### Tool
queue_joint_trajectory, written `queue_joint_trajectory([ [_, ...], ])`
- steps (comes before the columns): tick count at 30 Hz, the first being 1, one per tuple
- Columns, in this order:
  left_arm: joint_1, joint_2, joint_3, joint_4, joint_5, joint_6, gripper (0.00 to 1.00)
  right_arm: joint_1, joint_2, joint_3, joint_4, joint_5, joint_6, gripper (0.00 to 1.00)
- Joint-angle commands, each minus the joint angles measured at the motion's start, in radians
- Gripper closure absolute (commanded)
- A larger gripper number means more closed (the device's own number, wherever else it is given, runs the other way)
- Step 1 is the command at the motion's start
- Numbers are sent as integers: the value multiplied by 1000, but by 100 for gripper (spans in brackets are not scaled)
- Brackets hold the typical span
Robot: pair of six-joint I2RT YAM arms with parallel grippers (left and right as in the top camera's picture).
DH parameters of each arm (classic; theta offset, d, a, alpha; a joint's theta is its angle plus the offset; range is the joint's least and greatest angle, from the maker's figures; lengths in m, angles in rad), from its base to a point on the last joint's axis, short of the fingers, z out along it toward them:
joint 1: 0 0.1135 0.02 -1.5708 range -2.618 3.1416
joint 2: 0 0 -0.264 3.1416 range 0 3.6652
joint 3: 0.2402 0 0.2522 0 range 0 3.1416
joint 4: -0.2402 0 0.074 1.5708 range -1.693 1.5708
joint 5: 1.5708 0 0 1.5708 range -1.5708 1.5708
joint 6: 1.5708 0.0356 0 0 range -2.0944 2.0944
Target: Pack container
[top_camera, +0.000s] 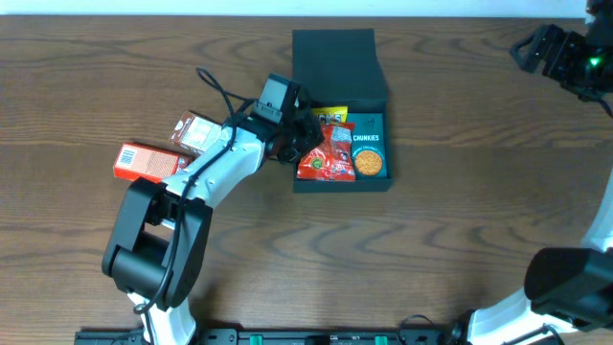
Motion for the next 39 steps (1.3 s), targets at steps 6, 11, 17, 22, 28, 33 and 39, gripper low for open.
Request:
queue_joint_trajectory([
  [6, 0, -4, -13, 18, -93, -29, 84, 7, -7, -2, 0, -32, -14, 1],
  [11, 1, -8, -6, 143, 26, 21, 53, 7, -7, -2, 0, -32, -14, 1],
  [17, 1, -55, 40, 192, 74, 111, 3, 11, -7, -2, -9, -32, -33, 2],
  [22, 3, -169, 49, 142, -72, 226, 4, 40, -7, -2, -21, -31, -49, 6],
  [28, 3, -323, 49, 63, -263, 399, 4, 134, -6, -6, -35, -27, -90, 19],
  [33, 69, -441, 49, -64, -430, 492, 11, 273, 10, -128, 0, -56, -115, 98],
  [39, 310, -521, 49, -201, -439, 518, 94, 455, 77, -329, 96, -280, -181, 98],
])
